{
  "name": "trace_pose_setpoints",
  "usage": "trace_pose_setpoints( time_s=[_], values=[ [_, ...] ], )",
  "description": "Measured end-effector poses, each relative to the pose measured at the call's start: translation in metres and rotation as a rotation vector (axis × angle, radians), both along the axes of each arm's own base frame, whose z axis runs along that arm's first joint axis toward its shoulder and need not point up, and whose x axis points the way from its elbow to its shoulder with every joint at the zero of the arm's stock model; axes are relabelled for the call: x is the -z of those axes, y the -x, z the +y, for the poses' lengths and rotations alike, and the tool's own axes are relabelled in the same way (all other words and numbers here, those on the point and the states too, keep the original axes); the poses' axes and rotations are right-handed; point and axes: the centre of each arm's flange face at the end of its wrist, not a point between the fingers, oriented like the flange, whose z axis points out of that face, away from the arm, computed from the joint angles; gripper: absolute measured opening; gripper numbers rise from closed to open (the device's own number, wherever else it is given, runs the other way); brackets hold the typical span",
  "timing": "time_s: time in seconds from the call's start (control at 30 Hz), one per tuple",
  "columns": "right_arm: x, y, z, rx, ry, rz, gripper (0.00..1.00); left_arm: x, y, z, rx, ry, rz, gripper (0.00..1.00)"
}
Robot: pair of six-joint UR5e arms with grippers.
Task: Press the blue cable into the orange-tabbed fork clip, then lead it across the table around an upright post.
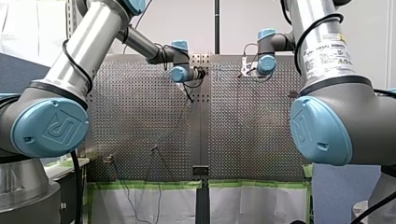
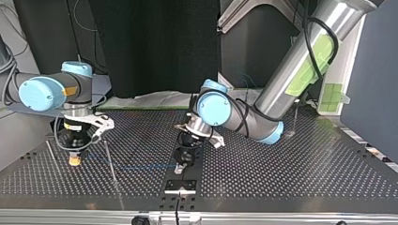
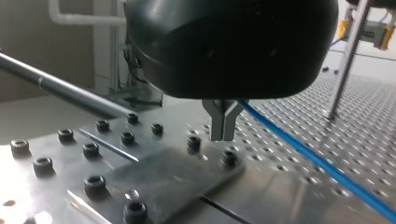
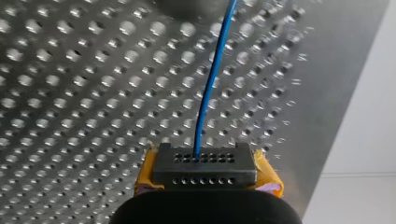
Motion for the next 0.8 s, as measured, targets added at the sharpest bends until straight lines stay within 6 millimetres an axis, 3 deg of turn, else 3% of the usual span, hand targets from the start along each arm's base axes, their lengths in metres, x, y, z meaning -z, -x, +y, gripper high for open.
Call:
trace_pose_setpoints(
  time_s=[0.4, 0.8],
  values=[
    [0.039, -0.006, -0.004, -0.005, -0.06, 0.026, 0.0, 0.014, 0.007, 0.007, -0.107, -0.124, 0.063, 0.0],
    [0.084, -0.012, -0.008, -0.01, -0.126, 0.049, 0.0, 0.041, 0.02, 0.016, -0.158, -0.248, 0.142, 0.0]
  ],
)
